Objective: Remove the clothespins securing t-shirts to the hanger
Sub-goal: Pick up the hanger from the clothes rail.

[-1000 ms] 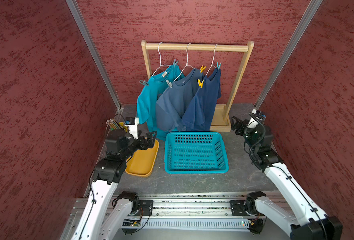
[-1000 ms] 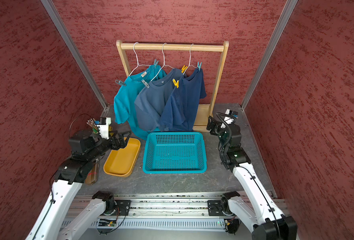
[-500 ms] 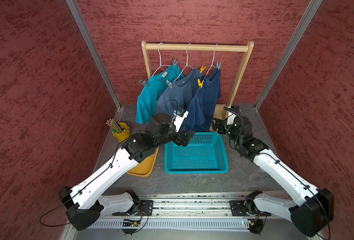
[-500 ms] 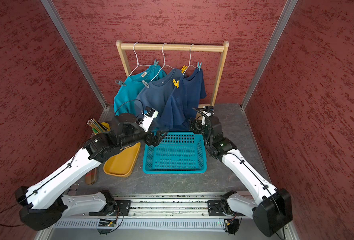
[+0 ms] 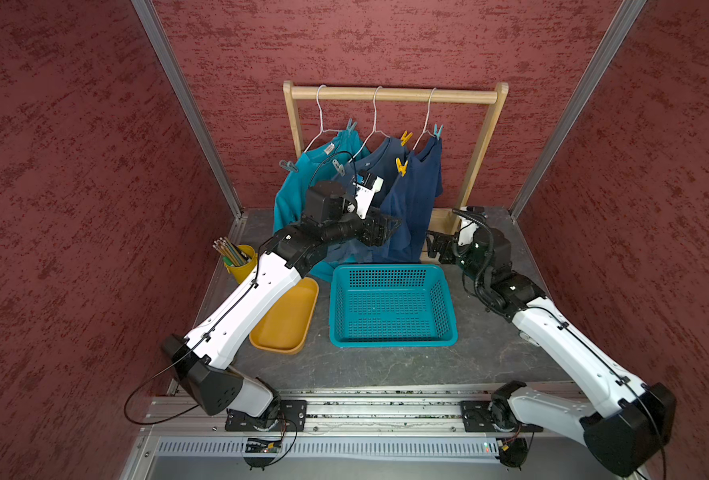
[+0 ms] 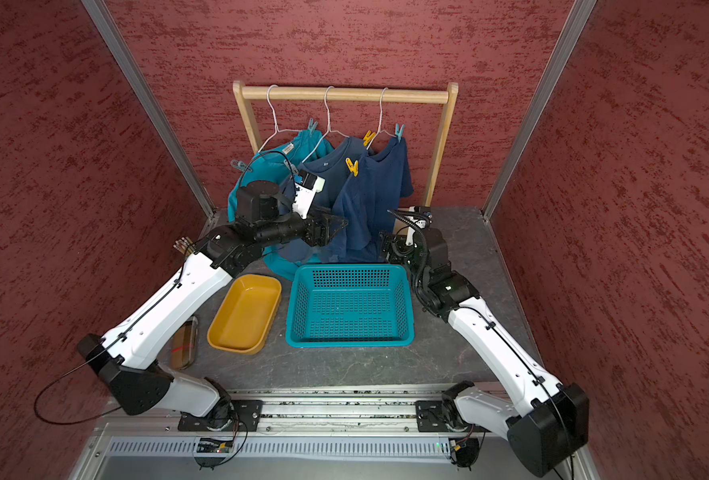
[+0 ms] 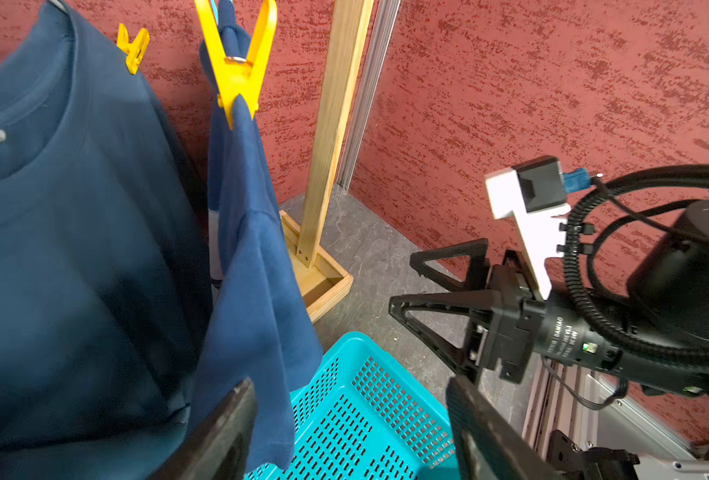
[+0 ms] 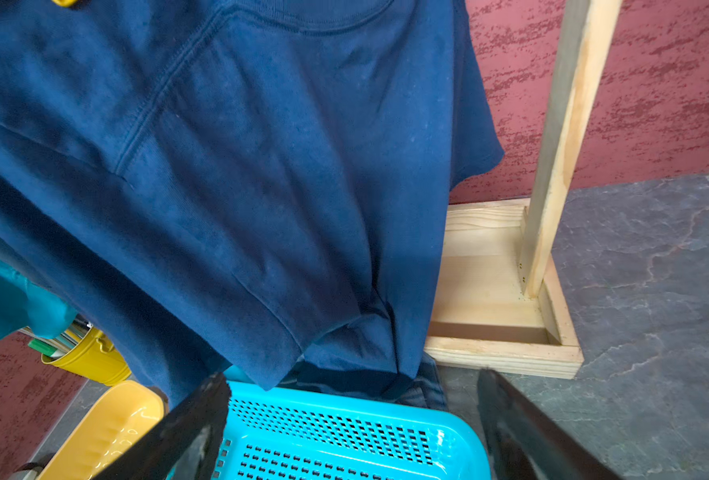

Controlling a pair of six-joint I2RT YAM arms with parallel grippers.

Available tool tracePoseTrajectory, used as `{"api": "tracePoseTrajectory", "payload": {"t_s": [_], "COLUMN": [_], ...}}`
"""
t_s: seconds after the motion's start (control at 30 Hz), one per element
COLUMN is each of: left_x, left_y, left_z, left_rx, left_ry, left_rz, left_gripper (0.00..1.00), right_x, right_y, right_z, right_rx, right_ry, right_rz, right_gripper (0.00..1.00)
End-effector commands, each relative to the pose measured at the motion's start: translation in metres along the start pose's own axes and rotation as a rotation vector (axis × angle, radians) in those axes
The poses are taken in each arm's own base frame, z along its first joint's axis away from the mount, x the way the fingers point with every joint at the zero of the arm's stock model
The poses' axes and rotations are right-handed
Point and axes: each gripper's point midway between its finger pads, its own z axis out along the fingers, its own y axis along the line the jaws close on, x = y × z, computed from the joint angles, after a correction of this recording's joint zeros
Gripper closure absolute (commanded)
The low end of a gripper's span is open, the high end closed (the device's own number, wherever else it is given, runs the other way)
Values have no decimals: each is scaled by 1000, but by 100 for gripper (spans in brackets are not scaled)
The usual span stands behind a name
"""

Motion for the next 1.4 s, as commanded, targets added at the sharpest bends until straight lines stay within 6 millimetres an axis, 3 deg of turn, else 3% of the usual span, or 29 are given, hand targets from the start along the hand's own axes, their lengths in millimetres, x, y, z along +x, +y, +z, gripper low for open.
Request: {"api": "tracePoseTrajectory", "payload": {"t_s": [0.0,0.1,0.43,0.57,0.8,1.37], "left_x": [-29,-38,-60,-61,-80,-132], "left_y": [12,25,36,41,37,19], "left_z": [5,22,72,81,63,19], "left_rx": [3,7,52,41,-1,-42], "left_ry": [-87,-110,-148,-151,-240,-437], "left_rz": [22,23,57,57,103,205], "left_gripper": [34,42,55,77,100,100], "right_x": [-12,-13,-23,-28,-40,-59], "right_y": [-1,-4,-14,-16,-16,-13], "right_z": [-5,-4,-1,0,-6,-35], "right_rx": [18,35,77,84,83,65], "right_ry": [-30,-35,-56,-61,-98,-163], "right_rz": [10,4,-16,-22,-30,-21], "right_gripper": [5,4,4,4,4,9]}}
